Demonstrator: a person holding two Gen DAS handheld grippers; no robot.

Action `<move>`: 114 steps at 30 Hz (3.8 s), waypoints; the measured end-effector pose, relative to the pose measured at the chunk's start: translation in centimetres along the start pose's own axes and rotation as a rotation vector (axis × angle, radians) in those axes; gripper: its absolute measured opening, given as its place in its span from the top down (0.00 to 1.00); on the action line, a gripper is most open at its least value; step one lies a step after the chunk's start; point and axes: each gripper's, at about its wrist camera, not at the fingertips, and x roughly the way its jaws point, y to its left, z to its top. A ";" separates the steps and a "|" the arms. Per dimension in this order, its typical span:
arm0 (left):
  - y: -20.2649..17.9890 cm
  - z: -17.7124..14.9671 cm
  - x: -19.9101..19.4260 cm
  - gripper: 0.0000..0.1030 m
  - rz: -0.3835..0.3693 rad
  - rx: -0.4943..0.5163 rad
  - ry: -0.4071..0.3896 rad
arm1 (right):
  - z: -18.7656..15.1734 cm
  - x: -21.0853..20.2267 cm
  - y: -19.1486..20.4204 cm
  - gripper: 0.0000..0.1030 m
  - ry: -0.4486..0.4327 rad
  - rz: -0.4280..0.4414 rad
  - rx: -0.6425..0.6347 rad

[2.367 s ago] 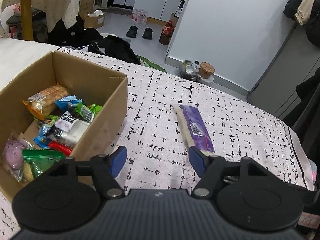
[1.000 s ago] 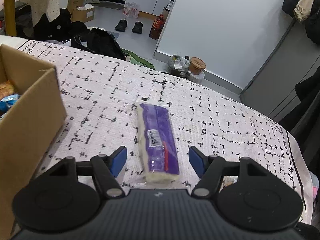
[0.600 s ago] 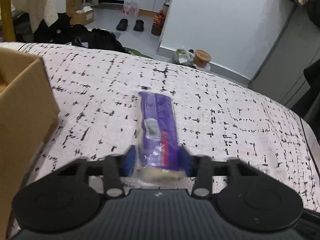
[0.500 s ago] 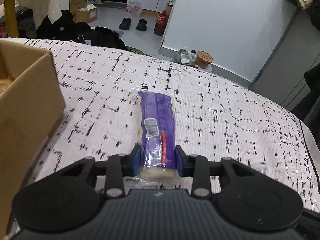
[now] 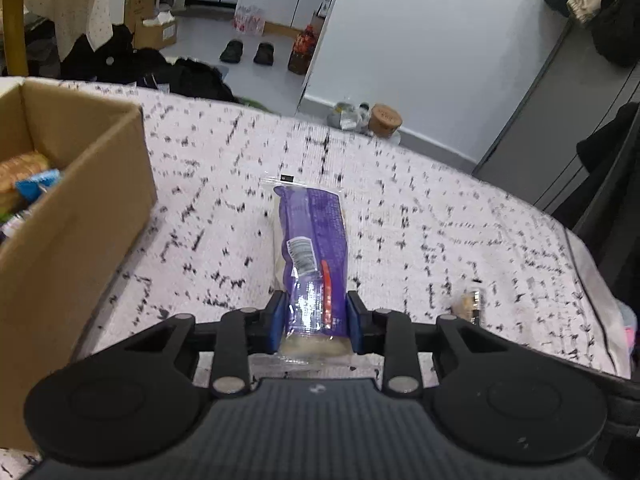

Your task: Organize snacks

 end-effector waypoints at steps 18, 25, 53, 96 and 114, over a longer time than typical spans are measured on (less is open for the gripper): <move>3.2 2.1 -8.2 0.71 -0.030 -0.066 -0.107 | 2.8 -3.1 4.5 0.82 -0.070 0.196 0.064; 5.8 2.8 -11.8 0.71 -0.033 -0.097 -0.162 | 3.8 -4.2 6.4 0.82 -0.084 0.286 0.075; 17.1 4.1 -16.4 0.71 0.140 -0.107 -0.168 | 0.8 -4.4 17.1 0.82 -0.017 0.425 -0.165; 20.5 4.5 -16.6 0.25 0.264 -0.171 -0.077 | 1.2 -3.1 19.6 0.58 0.032 0.438 -0.135; 17.5 4.8 -19.3 0.03 0.222 -0.141 -0.087 | 2.3 -8.3 14.9 0.08 -0.018 0.305 -0.107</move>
